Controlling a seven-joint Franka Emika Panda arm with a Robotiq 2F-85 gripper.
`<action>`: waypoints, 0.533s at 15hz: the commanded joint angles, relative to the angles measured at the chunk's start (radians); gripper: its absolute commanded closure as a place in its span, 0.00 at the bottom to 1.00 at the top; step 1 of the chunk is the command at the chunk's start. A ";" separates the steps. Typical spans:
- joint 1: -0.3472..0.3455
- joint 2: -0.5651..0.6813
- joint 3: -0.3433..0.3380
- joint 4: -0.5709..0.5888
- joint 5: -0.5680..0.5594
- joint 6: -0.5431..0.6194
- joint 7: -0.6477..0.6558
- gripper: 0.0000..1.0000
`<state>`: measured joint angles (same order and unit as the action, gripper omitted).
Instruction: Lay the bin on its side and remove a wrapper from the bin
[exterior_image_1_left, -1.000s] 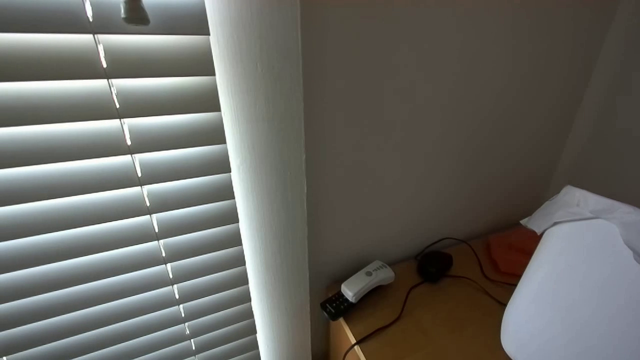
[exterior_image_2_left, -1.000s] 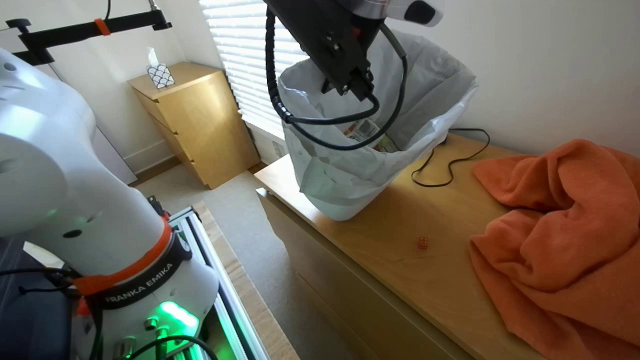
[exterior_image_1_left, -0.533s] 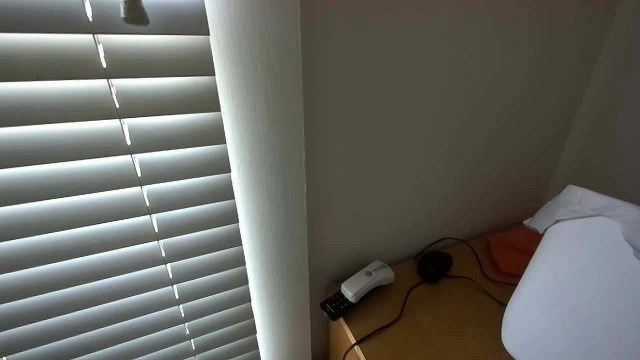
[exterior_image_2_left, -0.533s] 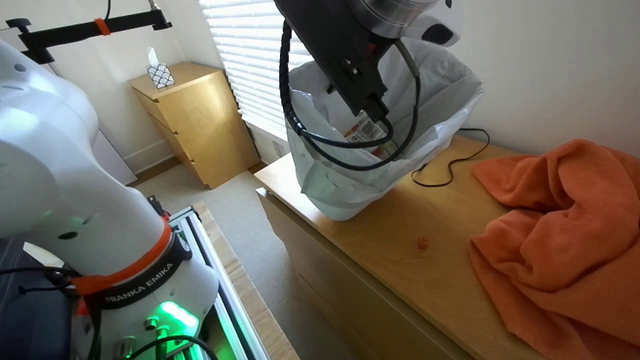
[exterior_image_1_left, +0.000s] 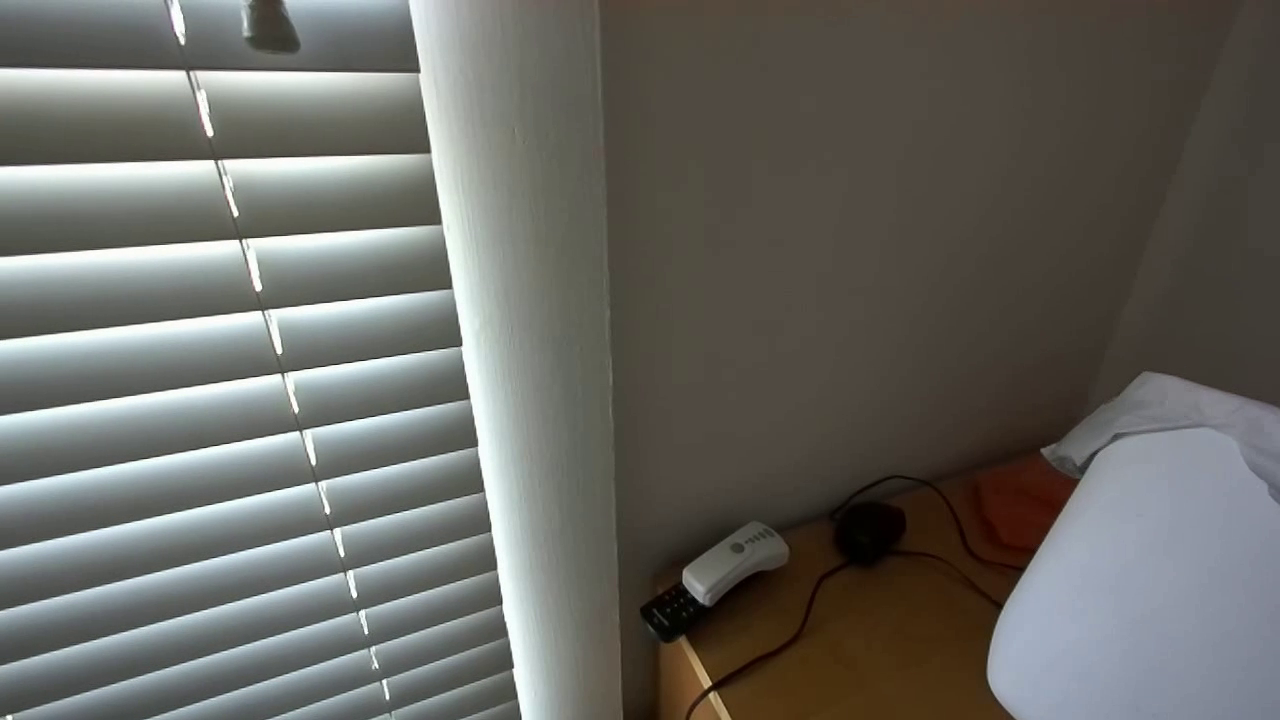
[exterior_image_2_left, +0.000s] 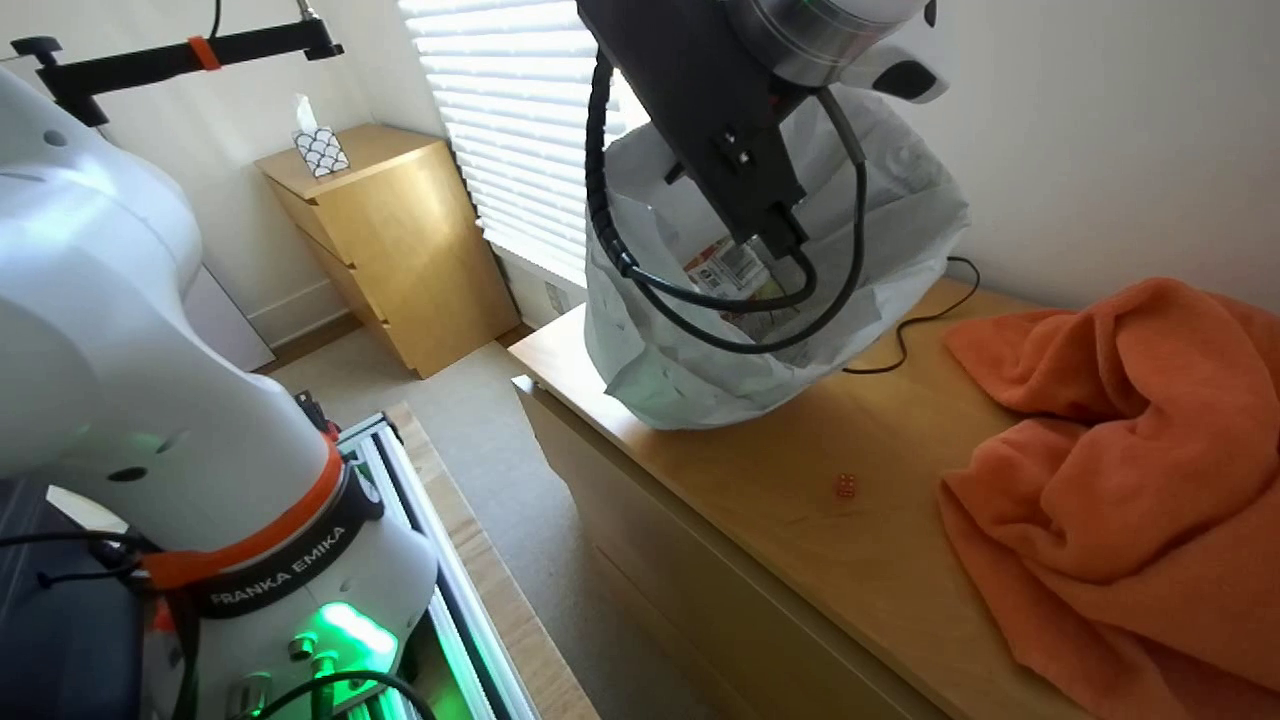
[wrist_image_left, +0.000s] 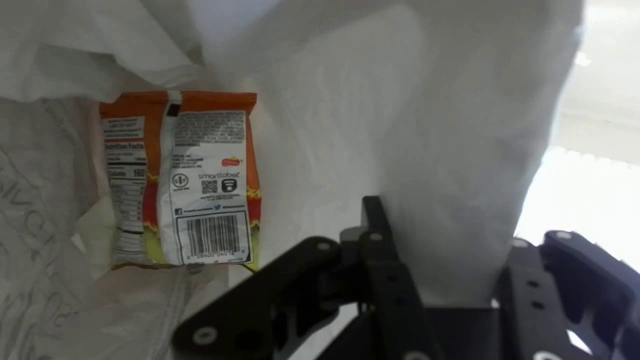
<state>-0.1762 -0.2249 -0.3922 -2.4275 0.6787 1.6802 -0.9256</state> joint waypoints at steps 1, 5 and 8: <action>-0.028 0.004 0.028 0.002 0.004 -0.006 -0.004 0.86; -0.032 0.038 0.010 0.016 0.048 -0.061 -0.050 0.97; -0.052 0.096 -0.008 0.026 0.125 -0.130 -0.098 0.97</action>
<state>-0.1980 -0.1919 -0.3852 -2.4220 0.7242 1.6369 -0.9650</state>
